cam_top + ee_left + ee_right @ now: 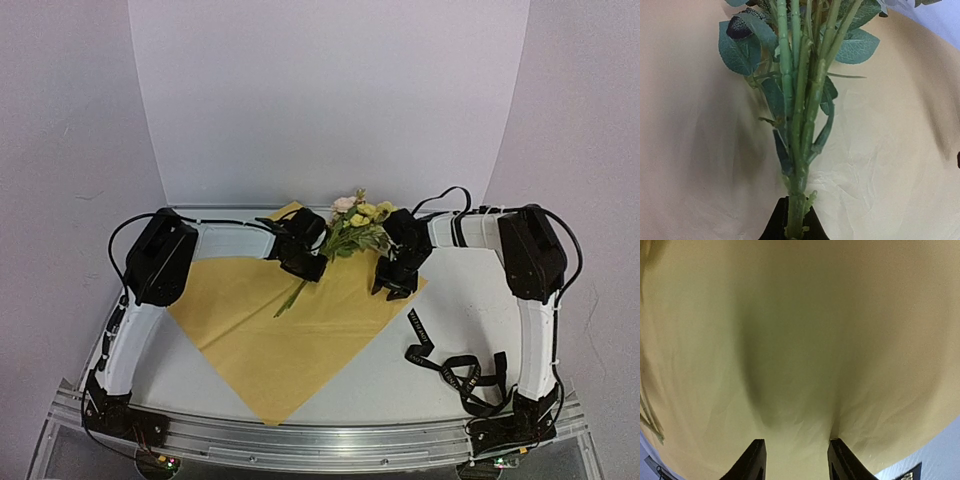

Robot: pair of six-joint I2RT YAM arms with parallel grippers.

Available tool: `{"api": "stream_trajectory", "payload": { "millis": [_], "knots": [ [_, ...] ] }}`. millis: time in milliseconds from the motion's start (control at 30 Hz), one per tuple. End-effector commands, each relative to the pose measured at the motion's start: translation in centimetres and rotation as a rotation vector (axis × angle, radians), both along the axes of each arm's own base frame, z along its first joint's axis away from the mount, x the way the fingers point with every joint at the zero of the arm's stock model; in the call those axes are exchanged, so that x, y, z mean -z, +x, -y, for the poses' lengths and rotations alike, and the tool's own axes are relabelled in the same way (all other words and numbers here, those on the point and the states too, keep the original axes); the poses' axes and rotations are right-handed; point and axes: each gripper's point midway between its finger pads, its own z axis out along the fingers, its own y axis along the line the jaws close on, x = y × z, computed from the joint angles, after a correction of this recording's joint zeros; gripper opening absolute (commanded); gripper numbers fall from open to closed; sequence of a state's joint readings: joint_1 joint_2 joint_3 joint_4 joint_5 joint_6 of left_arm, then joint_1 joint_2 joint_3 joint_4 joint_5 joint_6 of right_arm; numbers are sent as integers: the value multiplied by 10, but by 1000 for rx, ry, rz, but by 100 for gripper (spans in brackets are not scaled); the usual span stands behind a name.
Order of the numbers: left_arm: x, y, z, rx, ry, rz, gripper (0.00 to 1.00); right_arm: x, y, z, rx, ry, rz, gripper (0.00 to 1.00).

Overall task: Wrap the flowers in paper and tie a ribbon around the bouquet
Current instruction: Pick up the fake flower from the flattened wrapping paper, then place the fake flower on the flattened wrapping paper.

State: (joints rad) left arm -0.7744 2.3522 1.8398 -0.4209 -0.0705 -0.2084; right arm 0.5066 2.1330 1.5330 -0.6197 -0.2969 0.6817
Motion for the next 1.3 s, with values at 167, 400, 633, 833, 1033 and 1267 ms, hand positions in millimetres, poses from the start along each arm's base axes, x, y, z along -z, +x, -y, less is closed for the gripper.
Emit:
{"api": "stream_trajectory", "payload": {
  "millis": [167,400,633,833,1033,1267],
  "knots": [
    [-80,17,-10,-78,-222,80,0,13,0,24,143,-102,-11,36],
    [-101,28,-40,-249,-362,49,0,21,-24,47,228,-181,-52,33],
    [-92,28,-47,-400,-448,-51,0,12,-33,54,293,-192,-21,32],
    [-76,21,-32,-441,-518,-157,0,9,-29,47,309,-169,-14,32],
    [-66,7,-24,-483,-532,-199,0,9,-28,43,316,-159,-19,32],
    [-33,2,-23,-511,-507,-256,0,5,-24,39,315,-140,-11,33]
  ]
}}
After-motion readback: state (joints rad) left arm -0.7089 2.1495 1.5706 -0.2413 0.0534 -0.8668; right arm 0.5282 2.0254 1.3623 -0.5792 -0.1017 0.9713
